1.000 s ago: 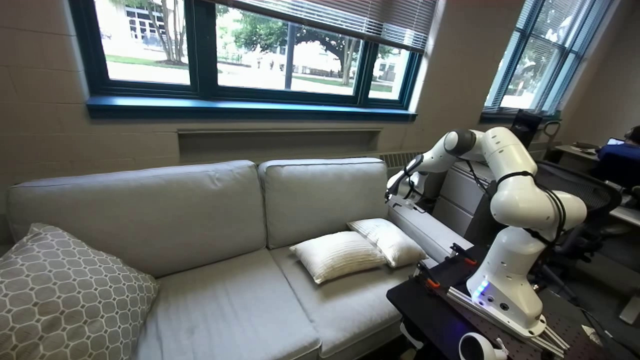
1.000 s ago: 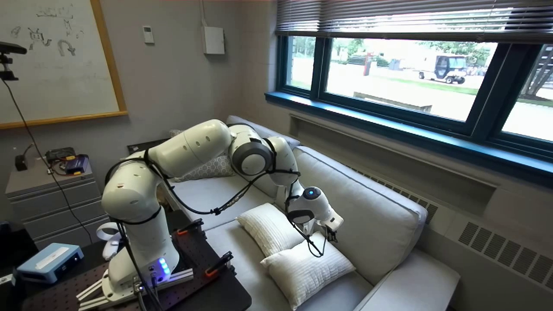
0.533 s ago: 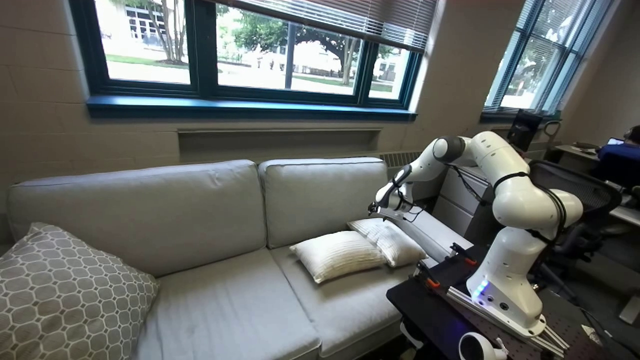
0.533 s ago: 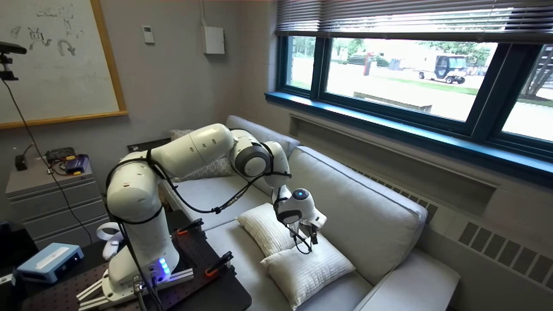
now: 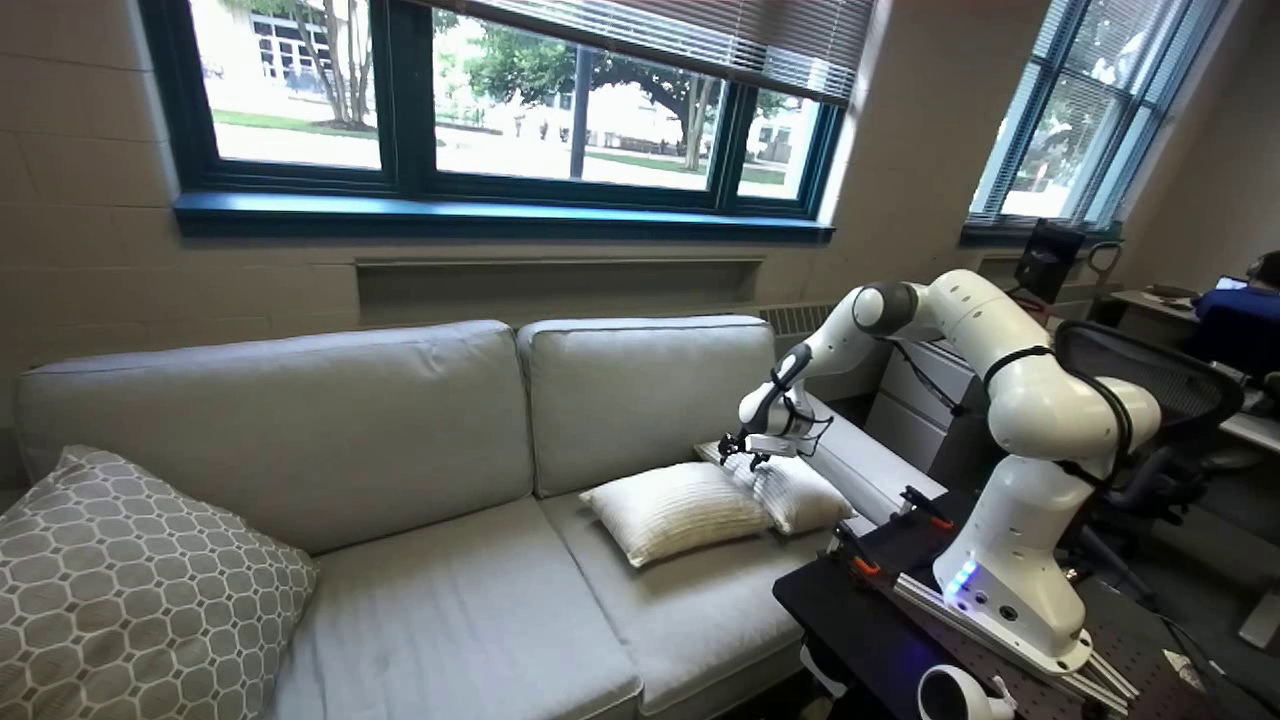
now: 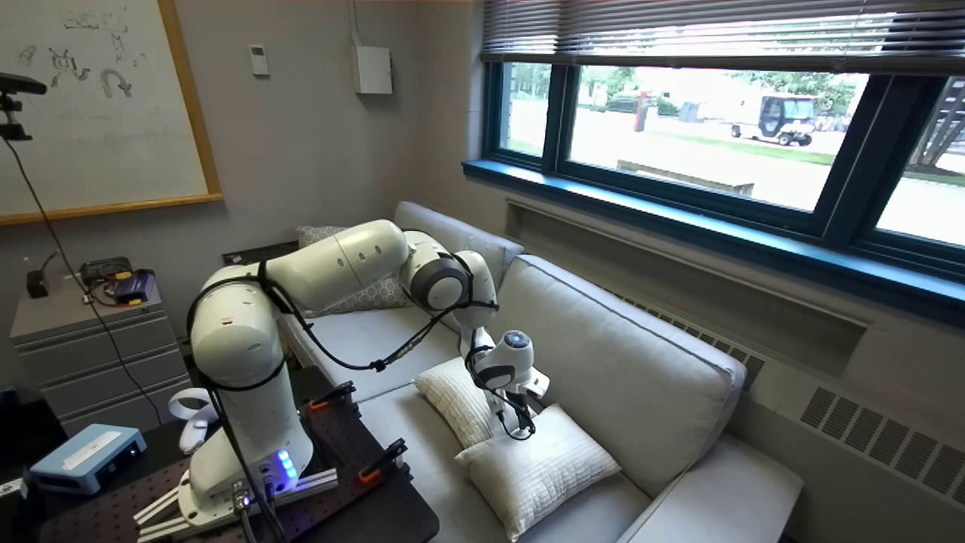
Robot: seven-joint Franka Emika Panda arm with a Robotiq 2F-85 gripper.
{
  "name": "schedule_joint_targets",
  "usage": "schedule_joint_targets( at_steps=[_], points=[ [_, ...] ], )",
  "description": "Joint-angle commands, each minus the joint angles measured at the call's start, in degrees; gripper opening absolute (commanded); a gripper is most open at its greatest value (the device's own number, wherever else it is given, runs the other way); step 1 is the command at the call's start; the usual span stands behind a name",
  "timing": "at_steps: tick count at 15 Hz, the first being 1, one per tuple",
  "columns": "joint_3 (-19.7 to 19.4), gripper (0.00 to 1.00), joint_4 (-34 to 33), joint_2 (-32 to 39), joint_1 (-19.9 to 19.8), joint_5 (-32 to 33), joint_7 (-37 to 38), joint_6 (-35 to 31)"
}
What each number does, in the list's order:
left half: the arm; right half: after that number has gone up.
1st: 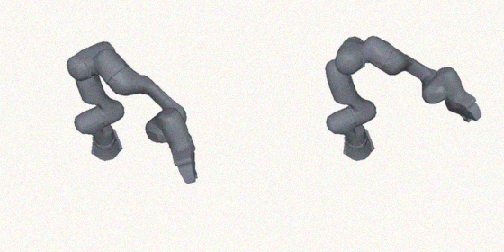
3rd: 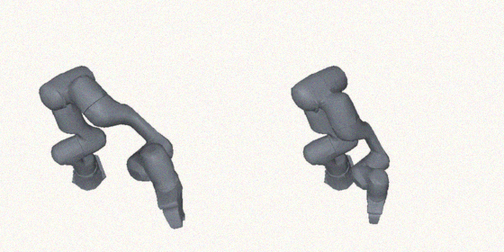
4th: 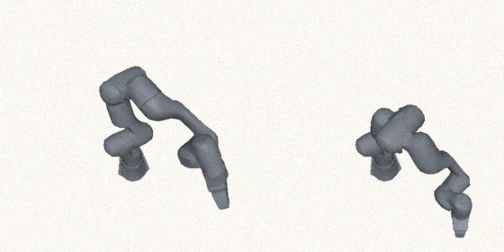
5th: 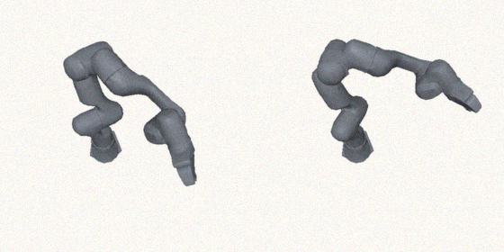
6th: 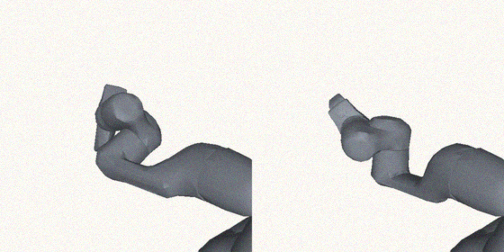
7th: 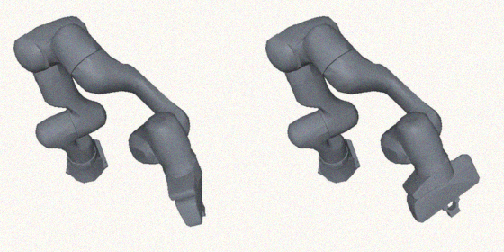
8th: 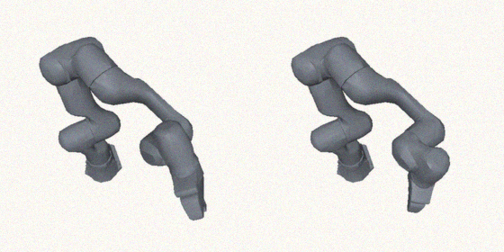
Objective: Arrange the two pillows neatly to the right
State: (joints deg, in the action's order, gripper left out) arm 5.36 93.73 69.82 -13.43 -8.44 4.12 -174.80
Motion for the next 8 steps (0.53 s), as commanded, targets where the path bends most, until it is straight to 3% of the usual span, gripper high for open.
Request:
schedule_joint_targets(
  at_steps=[1,4,8],
  points=[
    [-0.1,1.00,-0.3,0.2,0.1,-0.4,-0.3,0.1],
    [-0.5,1.00,-0.8,0.8,0.2,0.0,-0.7,-0.9],
    [-4.0,1.00,-2.4,3.3,3.2,1.6,-1.2,-10.2]
  ],
)
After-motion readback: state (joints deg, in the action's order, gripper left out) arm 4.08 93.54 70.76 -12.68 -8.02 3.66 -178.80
